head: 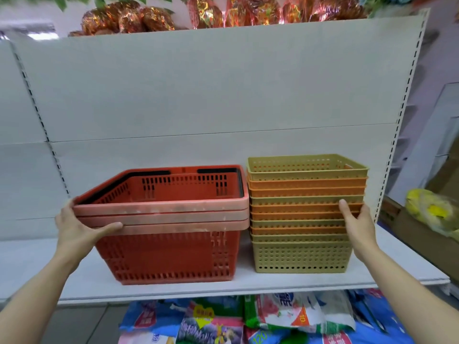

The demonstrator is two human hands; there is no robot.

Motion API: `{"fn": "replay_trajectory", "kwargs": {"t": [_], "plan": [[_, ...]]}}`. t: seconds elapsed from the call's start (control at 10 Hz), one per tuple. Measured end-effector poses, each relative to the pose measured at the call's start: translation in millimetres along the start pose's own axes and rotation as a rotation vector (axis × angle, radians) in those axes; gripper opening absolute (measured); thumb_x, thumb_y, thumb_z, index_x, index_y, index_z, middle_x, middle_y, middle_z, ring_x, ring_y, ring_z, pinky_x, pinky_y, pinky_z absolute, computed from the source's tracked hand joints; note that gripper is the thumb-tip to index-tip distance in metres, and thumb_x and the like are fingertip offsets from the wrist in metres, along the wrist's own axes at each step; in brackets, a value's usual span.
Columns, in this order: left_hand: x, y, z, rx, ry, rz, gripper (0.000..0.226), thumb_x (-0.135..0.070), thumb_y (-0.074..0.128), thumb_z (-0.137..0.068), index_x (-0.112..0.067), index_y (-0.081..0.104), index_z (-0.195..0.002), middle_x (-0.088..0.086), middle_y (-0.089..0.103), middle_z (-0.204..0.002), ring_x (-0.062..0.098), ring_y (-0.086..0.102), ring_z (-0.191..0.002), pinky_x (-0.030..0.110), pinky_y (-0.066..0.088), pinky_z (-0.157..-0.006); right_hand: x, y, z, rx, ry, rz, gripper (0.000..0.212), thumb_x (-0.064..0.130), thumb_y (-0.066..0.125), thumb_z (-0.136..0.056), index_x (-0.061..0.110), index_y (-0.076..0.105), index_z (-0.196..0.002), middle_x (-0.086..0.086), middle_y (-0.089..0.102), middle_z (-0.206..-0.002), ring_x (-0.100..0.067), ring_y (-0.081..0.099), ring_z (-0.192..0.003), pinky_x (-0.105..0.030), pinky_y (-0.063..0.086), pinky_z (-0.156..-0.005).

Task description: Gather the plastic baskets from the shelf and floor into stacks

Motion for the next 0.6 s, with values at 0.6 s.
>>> {"fn": "replay_trajectory", "kwargs": {"t": [0.6], "plan": [[-23, -16, 6, 0.213, 0.22, -0.746, 0.094, -0.047, 0.072, -0.084, -0.012, 0.024, -0.156, 0.01, 0.022, -0.162, 0.036, 0.028, -0.143, 0.05, 0.034, -0.112, 47, -12, 31, -0.111, -0.396, 0.745, 0.049, 0.034, 0.06, -0.091, 0.008, 0.05, -0.131, -0.013, 0.061, -0.124, -0.033, 0.056, -0.112, -0.047, 0.049, -0.091]]}}
Point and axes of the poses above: each hand's wrist, its own z-axis away from the middle knuckle, its own y-axis out of the palm, x = y × z, the point moved 4 cm from there along -z, towards the middle knuckle
